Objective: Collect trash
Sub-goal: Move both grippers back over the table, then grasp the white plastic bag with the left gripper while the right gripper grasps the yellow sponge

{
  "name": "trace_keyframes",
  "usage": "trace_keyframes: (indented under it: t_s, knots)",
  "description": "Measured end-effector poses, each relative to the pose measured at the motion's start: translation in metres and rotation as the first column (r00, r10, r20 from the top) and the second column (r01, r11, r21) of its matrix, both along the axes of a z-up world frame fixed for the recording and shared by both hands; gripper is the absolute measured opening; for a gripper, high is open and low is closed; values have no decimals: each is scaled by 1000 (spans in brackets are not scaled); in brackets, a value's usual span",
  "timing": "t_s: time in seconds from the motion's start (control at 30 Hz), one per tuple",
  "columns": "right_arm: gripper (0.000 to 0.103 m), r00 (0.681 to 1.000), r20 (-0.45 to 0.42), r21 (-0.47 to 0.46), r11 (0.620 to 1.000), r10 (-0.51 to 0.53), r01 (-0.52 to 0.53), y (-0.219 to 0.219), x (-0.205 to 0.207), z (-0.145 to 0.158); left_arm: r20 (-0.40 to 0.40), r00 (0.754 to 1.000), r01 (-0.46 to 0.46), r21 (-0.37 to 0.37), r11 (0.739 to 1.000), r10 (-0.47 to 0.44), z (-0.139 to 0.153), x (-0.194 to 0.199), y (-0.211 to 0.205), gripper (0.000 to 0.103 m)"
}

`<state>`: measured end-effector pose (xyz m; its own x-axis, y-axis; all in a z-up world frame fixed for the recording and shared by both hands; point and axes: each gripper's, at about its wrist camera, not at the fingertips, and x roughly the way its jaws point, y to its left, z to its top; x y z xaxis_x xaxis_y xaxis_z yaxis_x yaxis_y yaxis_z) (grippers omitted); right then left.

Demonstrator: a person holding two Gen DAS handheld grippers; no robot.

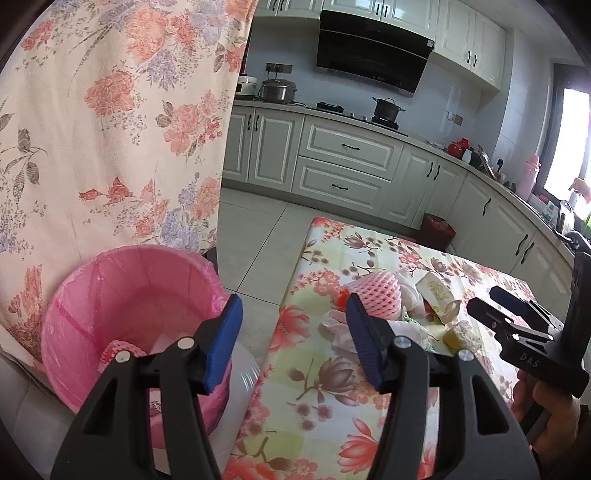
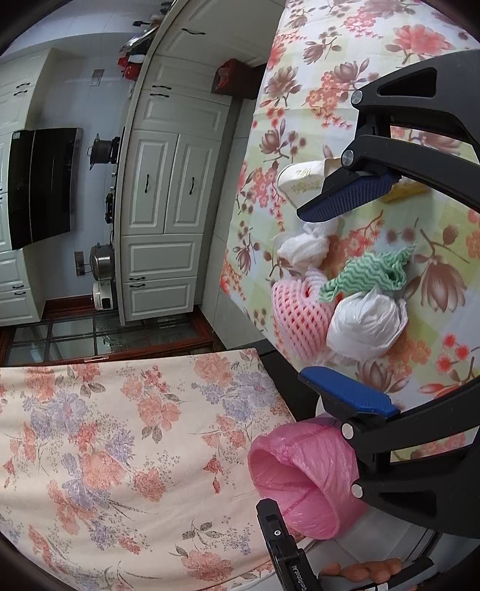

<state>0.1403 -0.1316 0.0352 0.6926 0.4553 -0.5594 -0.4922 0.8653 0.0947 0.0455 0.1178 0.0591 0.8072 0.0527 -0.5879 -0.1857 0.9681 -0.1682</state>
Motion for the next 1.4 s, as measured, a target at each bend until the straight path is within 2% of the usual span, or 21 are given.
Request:
trace_keyframes:
  t_s: [0.27,0.67,0.83,1.13,1.4]
  knots:
    - [76,998,-34,-16,999,-53,52,-43,8,-20,-31,998,53,-19,998,-53,-16,23,-39,58]
    - [76,990,-112,-36,996,-90,87,-81,21,-59,-91,987,131,-42,990,-134,-44,55,-88,58]
    - [76,986,-141,-43,996,-84,79,-84,30,-72,-128,979,152,-45,987,-157,-58,66,-103,58]
    - [75,981,-180,-99,993,-76,59,-83,41,-88,-176,972,141,-80,987,-153,-80,83,-111,67]
    - [69,979,-197,-119,993,-48,25,-79,42,-90,-197,966,148,-101,984,-165,-92,94,-123,74]
